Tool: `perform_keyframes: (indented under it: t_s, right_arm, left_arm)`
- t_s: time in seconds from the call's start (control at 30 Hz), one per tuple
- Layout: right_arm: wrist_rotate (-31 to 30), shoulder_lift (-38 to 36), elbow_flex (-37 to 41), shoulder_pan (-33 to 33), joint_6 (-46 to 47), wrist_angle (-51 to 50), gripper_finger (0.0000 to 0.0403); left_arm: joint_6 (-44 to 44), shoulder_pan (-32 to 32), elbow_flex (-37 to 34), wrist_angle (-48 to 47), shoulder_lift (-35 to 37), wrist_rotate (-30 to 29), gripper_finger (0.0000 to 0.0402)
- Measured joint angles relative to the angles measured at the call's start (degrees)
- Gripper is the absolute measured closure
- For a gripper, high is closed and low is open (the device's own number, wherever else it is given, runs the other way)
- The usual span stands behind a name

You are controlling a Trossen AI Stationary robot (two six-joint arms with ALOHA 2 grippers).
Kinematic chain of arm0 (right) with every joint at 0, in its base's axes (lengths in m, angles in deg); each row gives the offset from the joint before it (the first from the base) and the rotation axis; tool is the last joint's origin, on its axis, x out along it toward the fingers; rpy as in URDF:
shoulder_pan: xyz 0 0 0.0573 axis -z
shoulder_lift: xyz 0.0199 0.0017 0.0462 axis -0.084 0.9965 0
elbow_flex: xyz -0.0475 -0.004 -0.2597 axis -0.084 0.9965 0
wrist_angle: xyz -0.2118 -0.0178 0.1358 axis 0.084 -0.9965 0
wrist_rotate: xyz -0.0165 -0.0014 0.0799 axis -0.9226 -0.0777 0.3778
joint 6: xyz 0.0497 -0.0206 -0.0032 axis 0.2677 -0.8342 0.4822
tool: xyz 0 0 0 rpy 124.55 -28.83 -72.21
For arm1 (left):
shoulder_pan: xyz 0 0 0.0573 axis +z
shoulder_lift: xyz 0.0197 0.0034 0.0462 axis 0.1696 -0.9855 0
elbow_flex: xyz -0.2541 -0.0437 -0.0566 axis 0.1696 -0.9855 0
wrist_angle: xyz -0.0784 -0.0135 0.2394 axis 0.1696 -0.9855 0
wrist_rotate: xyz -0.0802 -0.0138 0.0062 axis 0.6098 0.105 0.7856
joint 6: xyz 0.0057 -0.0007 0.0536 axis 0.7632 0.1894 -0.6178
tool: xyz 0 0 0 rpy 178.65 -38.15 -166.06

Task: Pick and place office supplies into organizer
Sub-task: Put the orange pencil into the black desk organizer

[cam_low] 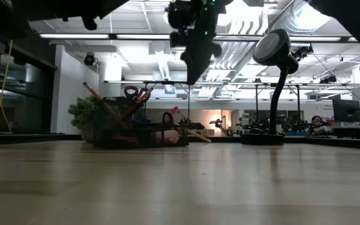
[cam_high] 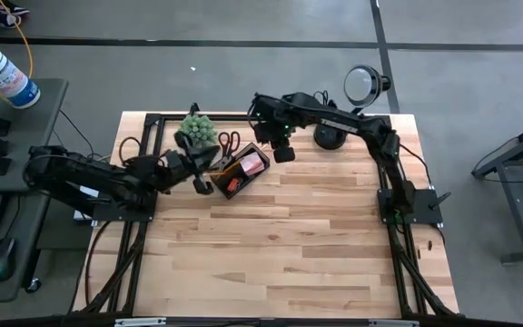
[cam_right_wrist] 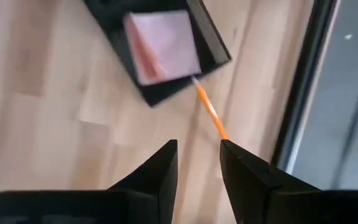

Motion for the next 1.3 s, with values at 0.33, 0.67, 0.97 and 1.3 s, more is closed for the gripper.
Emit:
perform_keyframes:
  t_s: [0.33, 0.67, 0.97, 1.3]
  right_arm:
    - [-1.87, 1.58, -0.02, 2.96, -12.5, -1.39, 0.0289]
    - [3.46, 5.54, 0.0, 9.56, -8.41, 1.97, 0.0289]
    - [12.85, 6.6, -0.06, 12.09, -11.67, 4.94, 0.0289]
    - [16.62, 7.61, -0.04, 11.6, -16.67, 4.59, 0.0289]
  left_arm:
    - [-10.19, 0.02, 0.0, -0.84, 3.67, -12.86, 0.0389]
    - [-16.89, 0.02, 0.0, -0.97, 3.47, -21.23, 0.0393]
    - [-17.74, 0.02, 0.0, -0.91, 3.47, -24.85, 0.0396]
    - [-17.72, 0.02, 0.0, -0.98, 3.49, -23.71, 0.0394]
